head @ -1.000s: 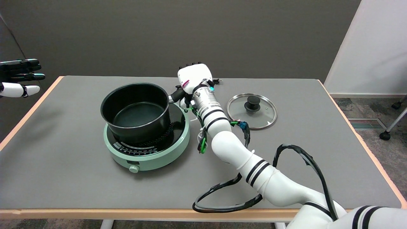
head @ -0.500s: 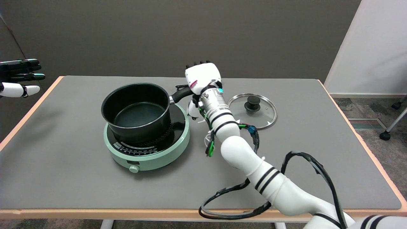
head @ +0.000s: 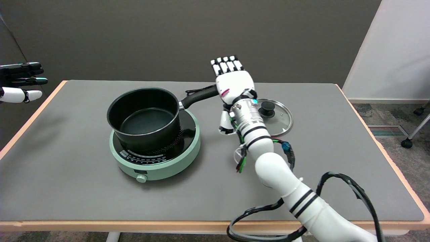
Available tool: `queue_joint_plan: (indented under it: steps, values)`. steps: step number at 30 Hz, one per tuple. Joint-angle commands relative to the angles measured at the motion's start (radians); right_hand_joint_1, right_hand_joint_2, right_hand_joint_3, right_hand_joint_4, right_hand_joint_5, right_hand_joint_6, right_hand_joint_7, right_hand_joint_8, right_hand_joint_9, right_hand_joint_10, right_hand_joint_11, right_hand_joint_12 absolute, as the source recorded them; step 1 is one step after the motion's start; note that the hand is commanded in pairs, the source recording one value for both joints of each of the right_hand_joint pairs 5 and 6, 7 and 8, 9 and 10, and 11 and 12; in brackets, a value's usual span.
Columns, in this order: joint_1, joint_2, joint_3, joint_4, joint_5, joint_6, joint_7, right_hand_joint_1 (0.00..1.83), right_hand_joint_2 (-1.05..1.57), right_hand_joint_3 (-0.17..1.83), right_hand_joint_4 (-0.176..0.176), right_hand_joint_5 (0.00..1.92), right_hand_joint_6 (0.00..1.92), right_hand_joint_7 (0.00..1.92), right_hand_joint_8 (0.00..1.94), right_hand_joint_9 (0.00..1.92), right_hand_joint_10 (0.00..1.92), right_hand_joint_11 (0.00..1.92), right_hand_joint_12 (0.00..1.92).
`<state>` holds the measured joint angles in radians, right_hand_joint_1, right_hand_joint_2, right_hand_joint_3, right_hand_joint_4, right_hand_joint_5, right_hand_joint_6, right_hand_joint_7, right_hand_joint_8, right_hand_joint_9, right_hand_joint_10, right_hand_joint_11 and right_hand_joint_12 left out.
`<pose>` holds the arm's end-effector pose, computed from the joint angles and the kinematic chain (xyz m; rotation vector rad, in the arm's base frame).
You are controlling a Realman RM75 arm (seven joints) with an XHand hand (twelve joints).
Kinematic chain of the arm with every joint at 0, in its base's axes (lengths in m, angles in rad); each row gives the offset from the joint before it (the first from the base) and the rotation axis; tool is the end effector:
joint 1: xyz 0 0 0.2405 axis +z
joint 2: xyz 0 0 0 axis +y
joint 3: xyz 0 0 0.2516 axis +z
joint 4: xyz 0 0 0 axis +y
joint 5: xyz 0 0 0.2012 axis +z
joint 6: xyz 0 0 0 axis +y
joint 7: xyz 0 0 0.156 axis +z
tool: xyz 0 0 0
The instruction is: Place the soup pot onto the induction stove.
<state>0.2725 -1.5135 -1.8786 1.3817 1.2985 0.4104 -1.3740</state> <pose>-0.1985 -0.4120 0.2115 1.4519 0.2857 0.0260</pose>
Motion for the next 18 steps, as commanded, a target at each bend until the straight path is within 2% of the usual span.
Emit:
queue_joint_plan:
  steps: [1, 3, 6, 14, 16, 18]
  values:
    - [-0.096, 0.147, 0.066, 0.196, 0.053, -0.001, -0.025, 1.26, -0.81, 1.21, -0.009, 0.11, 0.11, 0.11, 0.11, 0.11, 0.11, 0.11, 0.11]
    - [-0.093, 0.168, 0.072, 0.208, 0.052, -0.001, -0.025, 1.26, -0.81, 1.21, -0.006, 0.10, 0.10, 0.10, 0.10, 0.10, 0.10, 0.10, 0.10]
    - [-0.088, 0.196, 0.088, 0.220, 0.052, -0.001, -0.024, 1.25, -0.83, 1.23, 0.018, 0.06, 0.06, 0.06, 0.06, 0.06, 0.06, 0.06, 0.06]
    - [-0.102, 0.244, 0.133, 0.248, -0.030, 0.024, -0.007, 1.24, -0.93, 1.37, 0.125, 0.02, 0.02, 0.02, 0.02, 0.02, 0.02, 0.02, 0.02]
    - [-0.118, 0.257, 0.137, 0.253, -0.063, 0.061, 0.019, 1.25, -0.97, 1.41, 0.164, 0.01, 0.01, 0.01, 0.01, 0.01, 0.01, 0.01, 0.01]
    - [-0.140, 0.265, 0.136, 0.262, -0.099, 0.103, 0.056, 1.24, -0.99, 1.44, 0.176, 0.01, 0.01, 0.01, 0.01, 0.01, 0.01, 0.01, 0.01]
